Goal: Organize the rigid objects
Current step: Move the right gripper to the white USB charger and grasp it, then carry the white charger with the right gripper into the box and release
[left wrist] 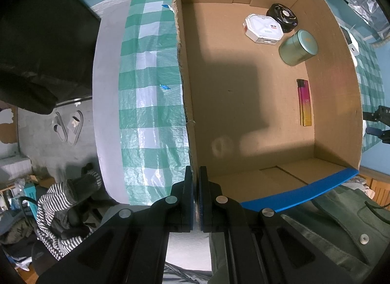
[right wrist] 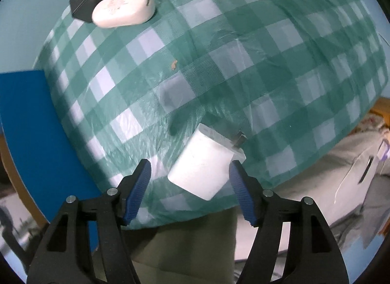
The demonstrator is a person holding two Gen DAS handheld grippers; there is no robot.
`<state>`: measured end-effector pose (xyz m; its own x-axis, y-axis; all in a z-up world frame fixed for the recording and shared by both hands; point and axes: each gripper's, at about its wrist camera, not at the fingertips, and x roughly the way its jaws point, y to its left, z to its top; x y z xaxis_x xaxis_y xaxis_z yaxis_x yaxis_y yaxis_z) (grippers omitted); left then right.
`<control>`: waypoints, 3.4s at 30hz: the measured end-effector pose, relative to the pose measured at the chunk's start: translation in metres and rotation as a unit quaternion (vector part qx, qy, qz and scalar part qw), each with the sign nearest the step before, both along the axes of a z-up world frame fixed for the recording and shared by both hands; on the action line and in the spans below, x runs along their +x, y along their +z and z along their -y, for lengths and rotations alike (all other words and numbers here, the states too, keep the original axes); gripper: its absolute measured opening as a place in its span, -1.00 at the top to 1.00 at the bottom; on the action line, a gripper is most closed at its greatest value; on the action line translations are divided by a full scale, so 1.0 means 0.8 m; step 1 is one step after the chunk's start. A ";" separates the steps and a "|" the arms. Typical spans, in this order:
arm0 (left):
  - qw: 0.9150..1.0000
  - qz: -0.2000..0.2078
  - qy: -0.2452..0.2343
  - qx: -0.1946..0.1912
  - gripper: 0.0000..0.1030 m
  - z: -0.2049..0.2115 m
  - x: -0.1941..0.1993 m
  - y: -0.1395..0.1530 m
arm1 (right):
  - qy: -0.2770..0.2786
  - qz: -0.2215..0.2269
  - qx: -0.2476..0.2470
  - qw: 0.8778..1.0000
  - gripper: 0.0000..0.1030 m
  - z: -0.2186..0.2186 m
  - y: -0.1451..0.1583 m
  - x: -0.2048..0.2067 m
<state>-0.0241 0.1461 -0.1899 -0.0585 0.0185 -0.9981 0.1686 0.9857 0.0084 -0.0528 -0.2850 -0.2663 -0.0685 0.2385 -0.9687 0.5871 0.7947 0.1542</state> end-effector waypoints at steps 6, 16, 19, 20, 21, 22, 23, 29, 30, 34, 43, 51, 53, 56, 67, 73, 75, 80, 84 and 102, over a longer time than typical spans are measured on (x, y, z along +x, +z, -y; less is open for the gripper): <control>1.000 0.001 0.001 -0.002 0.94 -0.001 0.000 0.000 | -0.045 -0.018 -0.009 0.999 -0.35 0.015 -0.008 -0.016; 1.000 0.000 0.001 -0.002 0.94 -0.001 0.001 -0.001 | 0.014 -0.037 -0.037 0.999 -0.12 0.002 -0.039 -0.001; 1.000 0.000 0.003 -0.003 0.94 -0.001 0.003 -0.001 | 0.068 -0.029 -0.053 0.996 -0.04 -0.017 -0.038 0.019; 1.000 0.000 0.003 -0.003 0.94 -0.001 0.003 -0.001 | 0.091 -0.026 -0.058 0.994 -0.03 -0.020 -0.036 0.026; 1.000 0.000 0.003 -0.003 0.94 -0.001 0.003 -0.001 | 0.109 -0.023 -0.062 0.992 -0.02 -0.024 -0.036 0.030; 1.000 0.000 0.003 -0.003 0.94 -0.001 0.003 -0.001 | 0.129 -0.020 -0.066 0.989 -0.02 -0.029 -0.036 0.035; 1.000 0.000 0.004 -0.003 0.94 -0.001 0.003 -0.001 | 0.147 -0.019 -0.069 0.986 -0.01 -0.033 -0.037 0.039; 1.000 0.000 0.007 -0.004 0.94 -0.001 0.003 -0.002 | 0.197 -0.021 -0.074 0.977 -0.01 -0.047 -0.038 0.059; 1.000 0.000 0.008 -0.004 0.94 -0.001 0.003 -0.002 | 0.195 -0.025 -0.071 0.978 -0.01 -0.048 -0.040 0.062; 1.000 0.000 0.007 -0.004 0.94 -0.001 0.003 -0.002 | 0.186 -0.026 -0.064 0.980 -0.03 -0.043 -0.048 0.058; 1.000 -0.001 0.004 -0.004 0.94 0.000 0.004 -0.001 | 0.211 -0.014 -0.062 0.975 -0.01 -0.090 -0.042 0.019; 1.000 -0.001 0.003 -0.005 0.94 0.000 0.005 -0.001 | 0.257 0.020 -0.059 0.964 -0.01 -0.119 -0.004 0.032; 1.000 -0.002 0.002 -0.005 0.94 0.000 0.005 -0.001 | 0.268 0.031 -0.057 0.961 -0.01 -0.128 0.012 0.037; 1.000 -0.002 0.000 -0.005 0.94 0.001 0.005 -0.001 | 0.291 0.048 -0.057 0.954 -0.01 -0.144 0.034 0.048; 1.000 0.000 -0.006 -0.003 0.94 0.000 0.005 -0.002 | 0.385 0.096 -0.055 0.916 -0.01 -0.178 0.123 0.104; 1.000 -0.001 -0.004 -0.003 0.94 0.000 0.005 -0.002 | 0.440 0.114 -0.058 0.889 -0.01 -0.209 0.148 0.122; 1.000 0.000 -0.004 -0.003 0.94 -0.001 0.006 -0.002 | 0.452 0.119 -0.056 0.882 -0.01 -0.223 0.146 0.124; 1.000 -0.001 -0.003 -0.003 0.94 -0.002 0.006 -0.002 | 0.488 0.130 -0.050 0.861 -0.01 -0.268 0.148 0.130; 1.000 -0.001 -0.003 -0.003 0.94 -0.002 0.006 -0.002 | 0.515 0.133 -0.047 0.846 -0.01 -0.298 0.148 0.133; 1.000 -0.001 -0.004 -0.002 0.94 -0.002 0.006 -0.002 | 0.573 0.101 -0.048 0.812 0.01 -0.355 0.093 0.138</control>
